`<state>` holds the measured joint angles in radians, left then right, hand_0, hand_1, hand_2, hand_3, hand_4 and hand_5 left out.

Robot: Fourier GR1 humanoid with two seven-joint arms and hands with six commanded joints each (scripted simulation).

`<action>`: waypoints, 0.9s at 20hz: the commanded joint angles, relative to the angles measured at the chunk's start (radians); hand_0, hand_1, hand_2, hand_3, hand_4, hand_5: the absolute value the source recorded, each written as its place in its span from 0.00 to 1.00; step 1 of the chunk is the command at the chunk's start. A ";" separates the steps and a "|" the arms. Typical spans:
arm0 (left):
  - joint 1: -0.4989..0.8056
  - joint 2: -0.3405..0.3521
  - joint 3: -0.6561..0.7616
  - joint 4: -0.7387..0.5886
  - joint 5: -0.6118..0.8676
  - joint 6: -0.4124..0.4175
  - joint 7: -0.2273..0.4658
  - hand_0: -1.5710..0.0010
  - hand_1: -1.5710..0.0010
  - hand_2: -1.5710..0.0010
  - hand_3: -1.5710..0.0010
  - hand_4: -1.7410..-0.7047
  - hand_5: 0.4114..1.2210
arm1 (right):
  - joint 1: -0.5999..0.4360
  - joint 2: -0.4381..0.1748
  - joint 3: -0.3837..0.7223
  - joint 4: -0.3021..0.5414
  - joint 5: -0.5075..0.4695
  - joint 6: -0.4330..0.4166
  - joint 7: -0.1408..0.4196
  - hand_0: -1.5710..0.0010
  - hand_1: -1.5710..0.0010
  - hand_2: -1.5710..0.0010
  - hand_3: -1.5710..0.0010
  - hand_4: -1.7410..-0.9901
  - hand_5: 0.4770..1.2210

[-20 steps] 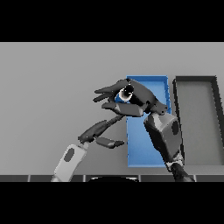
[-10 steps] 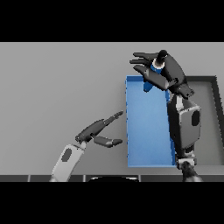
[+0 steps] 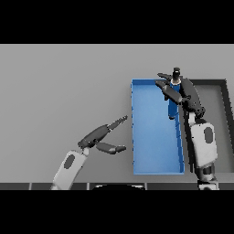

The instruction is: Pick up the blue pipe and place it into the blue bin.

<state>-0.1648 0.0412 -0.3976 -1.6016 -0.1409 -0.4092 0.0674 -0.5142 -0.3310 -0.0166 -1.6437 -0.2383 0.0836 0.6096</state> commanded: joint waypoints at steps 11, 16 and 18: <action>-0.007 -0.005 -0.002 0.007 -0.021 0.022 -0.014 1.00 1.00 1.00 1.00 0.79 0.09 | 0.101 -0.339 0.432 0.090 -0.390 -0.435 0.000 0.00 0.00 0.00 0.59 0.13 1.00; -0.023 -0.014 -0.002 0.016 -0.028 0.031 0.003 1.00 1.00 1.00 1.00 0.79 0.10 | 0.057 -0.435 0.576 0.104 -0.574 -0.548 0.001 0.31 0.35 0.37 0.81 0.36 0.90; -0.014 -0.016 -0.004 0.014 -0.028 0.031 -0.006 1.00 1.00 1.00 1.00 0.79 0.10 | 0.014 -0.479 0.636 0.140 -0.637 -0.598 0.000 0.56 0.58 0.60 0.88 0.49 0.87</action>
<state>-0.1788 0.0254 -0.4020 -1.5873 -0.1684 -0.3788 0.0608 -0.5011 -0.8105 0.6189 -1.5031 -0.8736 -0.5130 0.6099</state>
